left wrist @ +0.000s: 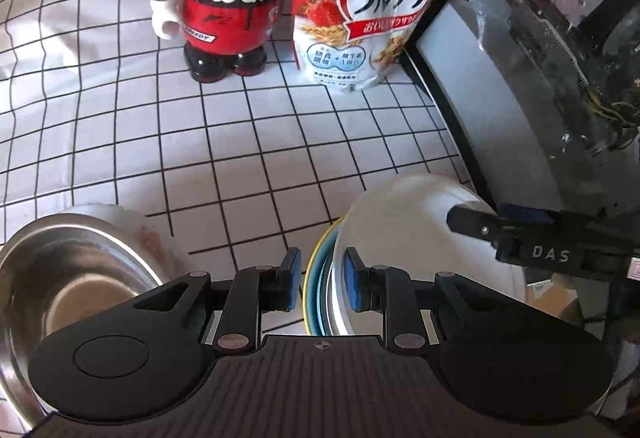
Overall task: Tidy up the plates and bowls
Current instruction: 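Lower the printed white bowl into the light-blue bowl on the yellow-rimmed plate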
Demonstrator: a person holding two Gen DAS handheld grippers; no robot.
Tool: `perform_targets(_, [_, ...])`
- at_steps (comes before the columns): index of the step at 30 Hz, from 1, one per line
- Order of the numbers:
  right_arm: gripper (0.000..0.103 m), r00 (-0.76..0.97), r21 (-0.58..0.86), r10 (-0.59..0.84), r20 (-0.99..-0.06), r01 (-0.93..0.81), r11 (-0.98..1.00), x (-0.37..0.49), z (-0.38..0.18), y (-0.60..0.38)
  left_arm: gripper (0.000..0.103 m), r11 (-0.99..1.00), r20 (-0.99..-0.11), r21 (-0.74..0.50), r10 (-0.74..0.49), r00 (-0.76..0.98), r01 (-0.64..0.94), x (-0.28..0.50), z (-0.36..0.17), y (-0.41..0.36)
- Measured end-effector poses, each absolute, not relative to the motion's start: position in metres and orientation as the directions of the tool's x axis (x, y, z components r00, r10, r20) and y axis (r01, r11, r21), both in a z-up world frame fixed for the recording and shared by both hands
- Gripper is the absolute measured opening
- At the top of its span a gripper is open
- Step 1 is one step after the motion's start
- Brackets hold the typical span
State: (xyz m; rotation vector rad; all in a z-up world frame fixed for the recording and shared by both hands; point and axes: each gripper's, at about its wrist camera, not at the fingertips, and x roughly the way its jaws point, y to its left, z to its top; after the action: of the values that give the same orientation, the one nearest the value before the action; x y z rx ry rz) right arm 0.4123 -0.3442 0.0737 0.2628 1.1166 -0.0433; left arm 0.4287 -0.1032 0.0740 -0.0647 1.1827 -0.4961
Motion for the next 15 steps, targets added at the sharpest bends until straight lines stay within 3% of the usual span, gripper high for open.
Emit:
perform_targets(3, [0.080, 0.456, 0.201, 0.108, -0.883, 0.161, 0.966, 0.404, 0.074, -0.345, 0.025, 0.887, -0.845, -0.308, -0.422, 0.329, 0.345, 0.417, 0.084, -0.098])
perform_targets(8, [0.081, 0.531, 0.349, 0.237, -0.813, 0.120, 0.929, 0.379, 0.070, -0.350, 0.025, 0.872, -0.804, -0.345, -0.466, 0.370, 0.347, 0.393, 0.079, -0.091])
perform_targets(15, [0.081, 0.465, 0.475, 0.365, -0.806, 0.141, 0.869, 0.376, 0.038, -0.349, 0.027, 0.897, -0.827, -0.373, -0.438, 0.353, 0.238, 0.388, 0.049, -0.086])
